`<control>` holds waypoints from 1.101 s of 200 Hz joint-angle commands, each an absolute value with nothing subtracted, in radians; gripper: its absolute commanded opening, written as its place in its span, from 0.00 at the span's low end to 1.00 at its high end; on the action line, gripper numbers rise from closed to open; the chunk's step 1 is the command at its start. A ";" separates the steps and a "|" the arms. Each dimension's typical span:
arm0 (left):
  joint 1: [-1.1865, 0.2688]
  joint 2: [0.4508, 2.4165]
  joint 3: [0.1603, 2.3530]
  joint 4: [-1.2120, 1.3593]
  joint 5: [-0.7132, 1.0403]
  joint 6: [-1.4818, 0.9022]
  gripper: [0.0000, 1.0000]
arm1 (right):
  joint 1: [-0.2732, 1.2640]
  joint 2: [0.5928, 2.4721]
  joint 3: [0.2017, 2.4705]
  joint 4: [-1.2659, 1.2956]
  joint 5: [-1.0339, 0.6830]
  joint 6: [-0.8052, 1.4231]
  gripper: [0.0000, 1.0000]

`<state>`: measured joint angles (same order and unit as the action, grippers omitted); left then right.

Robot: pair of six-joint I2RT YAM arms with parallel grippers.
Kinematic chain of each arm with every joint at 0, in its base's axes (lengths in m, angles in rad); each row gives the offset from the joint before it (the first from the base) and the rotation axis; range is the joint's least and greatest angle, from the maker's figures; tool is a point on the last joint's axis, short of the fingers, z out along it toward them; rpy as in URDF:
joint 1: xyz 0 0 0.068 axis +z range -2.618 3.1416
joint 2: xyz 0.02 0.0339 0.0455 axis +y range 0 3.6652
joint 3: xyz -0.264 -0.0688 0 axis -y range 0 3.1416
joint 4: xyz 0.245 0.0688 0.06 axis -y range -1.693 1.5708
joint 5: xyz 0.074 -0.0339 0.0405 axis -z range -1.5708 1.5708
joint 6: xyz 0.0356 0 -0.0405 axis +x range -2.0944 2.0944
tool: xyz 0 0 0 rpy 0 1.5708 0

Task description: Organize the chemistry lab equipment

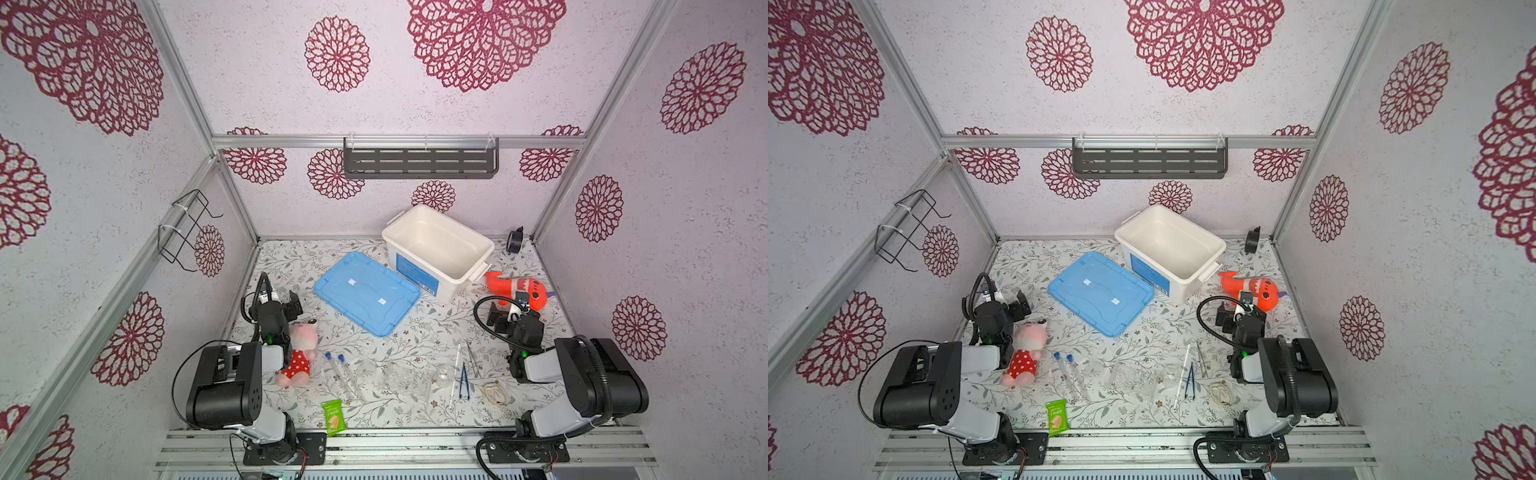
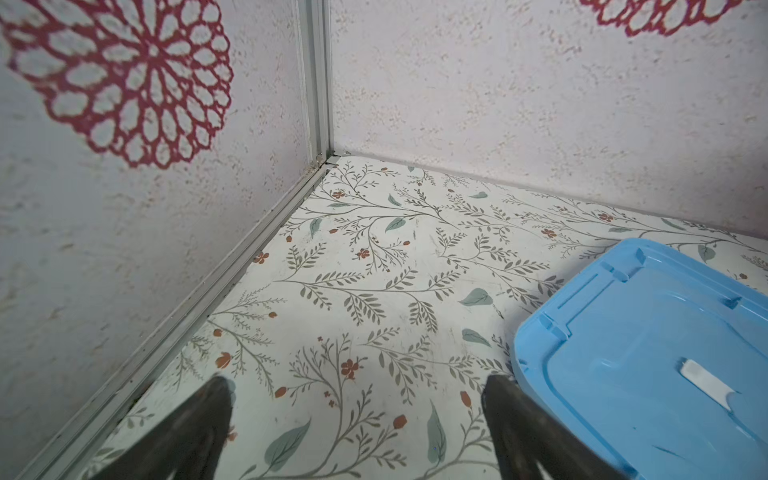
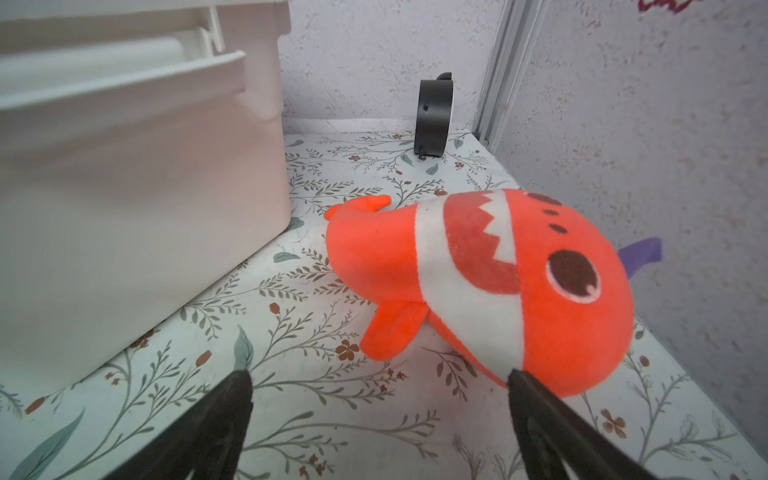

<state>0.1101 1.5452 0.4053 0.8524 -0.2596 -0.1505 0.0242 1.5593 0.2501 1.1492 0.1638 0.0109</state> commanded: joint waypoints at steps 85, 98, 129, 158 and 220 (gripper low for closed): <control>0.115 1.551 0.420 0.878 -0.250 -0.143 0.97 | 0.021 1.536 0.265 1.181 0.178 0.019 0.99; 0.115 1.551 0.421 0.878 -0.251 -0.143 0.98 | 0.021 1.535 0.264 1.180 0.178 0.019 0.99; 0.115 1.552 0.420 0.878 -0.252 -0.143 0.97 | 0.021 1.535 0.264 1.181 0.176 0.019 0.99; 0.115 1.552 0.422 0.876 -0.251 -0.141 0.98 | 0.021 1.536 0.265 1.180 0.178 0.019 0.99; 0.085 1.319 0.498 0.576 -0.317 -0.146 0.97 | 0.021 1.433 0.183 1.250 0.185 0.022 0.99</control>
